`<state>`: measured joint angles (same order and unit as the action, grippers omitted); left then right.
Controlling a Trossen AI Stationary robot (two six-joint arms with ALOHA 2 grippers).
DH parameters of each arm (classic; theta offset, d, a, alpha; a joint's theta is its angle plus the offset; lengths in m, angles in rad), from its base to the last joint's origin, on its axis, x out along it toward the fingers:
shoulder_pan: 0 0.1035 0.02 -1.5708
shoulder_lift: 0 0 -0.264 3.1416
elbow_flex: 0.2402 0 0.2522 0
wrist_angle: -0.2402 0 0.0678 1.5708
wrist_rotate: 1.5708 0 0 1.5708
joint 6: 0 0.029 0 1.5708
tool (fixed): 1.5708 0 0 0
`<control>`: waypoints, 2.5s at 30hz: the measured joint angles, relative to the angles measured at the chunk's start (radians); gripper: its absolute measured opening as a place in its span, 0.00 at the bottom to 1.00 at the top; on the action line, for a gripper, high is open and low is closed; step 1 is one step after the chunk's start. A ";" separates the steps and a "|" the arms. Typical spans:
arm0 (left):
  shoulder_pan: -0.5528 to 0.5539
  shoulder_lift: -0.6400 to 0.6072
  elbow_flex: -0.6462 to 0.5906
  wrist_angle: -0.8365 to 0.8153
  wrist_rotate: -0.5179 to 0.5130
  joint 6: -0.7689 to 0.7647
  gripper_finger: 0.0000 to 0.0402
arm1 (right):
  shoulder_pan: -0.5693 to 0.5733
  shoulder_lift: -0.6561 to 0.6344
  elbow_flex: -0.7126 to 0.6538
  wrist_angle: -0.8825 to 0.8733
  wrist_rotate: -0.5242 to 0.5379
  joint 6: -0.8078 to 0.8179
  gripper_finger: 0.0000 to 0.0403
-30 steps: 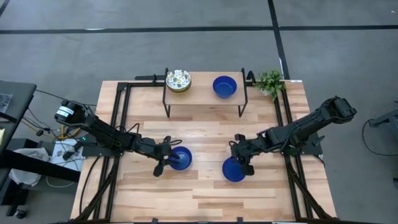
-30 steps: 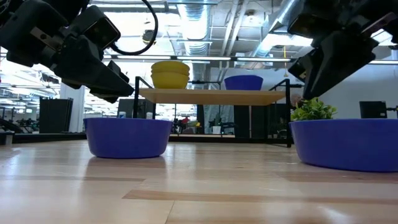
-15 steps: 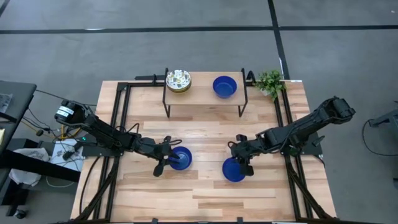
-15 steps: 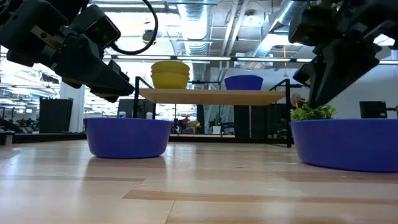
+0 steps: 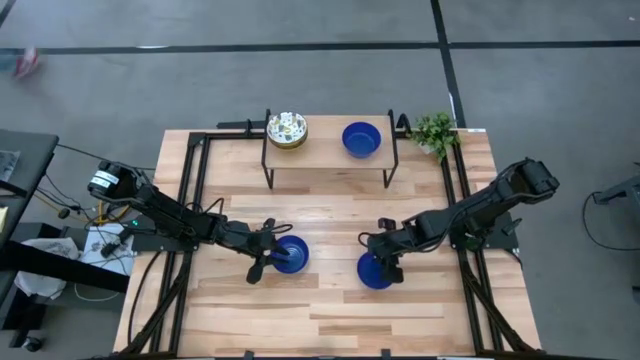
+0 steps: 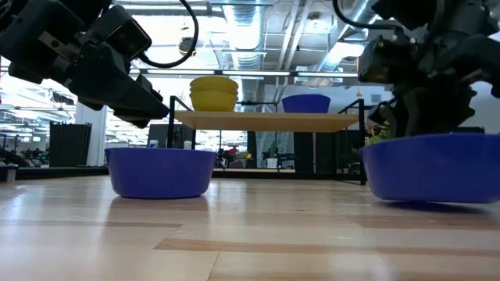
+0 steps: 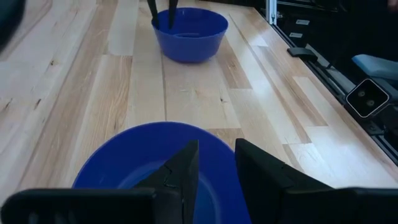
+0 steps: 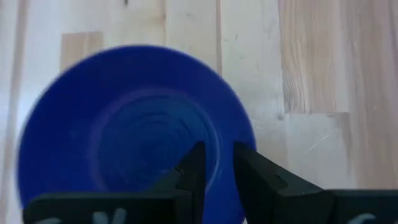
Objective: Pick & Place Mini bowls
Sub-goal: Stack the blue bowl on the top of the blue bowl on the shelf
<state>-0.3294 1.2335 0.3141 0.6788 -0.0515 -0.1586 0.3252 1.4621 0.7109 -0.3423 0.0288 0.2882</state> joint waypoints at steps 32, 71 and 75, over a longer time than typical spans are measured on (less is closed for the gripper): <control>0.000 0.000 0.000 0.003 0.000 0.004 0.26 | -0.004 -0.041 0.050 -0.013 0.001 -0.060 0.18; 0.000 0.000 0.000 0.003 0.000 0.004 0.26 | -0.052 -0.041 0.050 -0.091 0.021 -0.026 0.18; 0.000 0.000 0.000 0.008 0.000 0.004 0.26 | -0.052 -0.041 0.050 -0.090 0.019 -0.026 0.18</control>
<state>-0.3294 1.2331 0.3141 0.6869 -0.0516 -0.1547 0.2729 1.4208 0.7609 -0.4328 0.0483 0.2626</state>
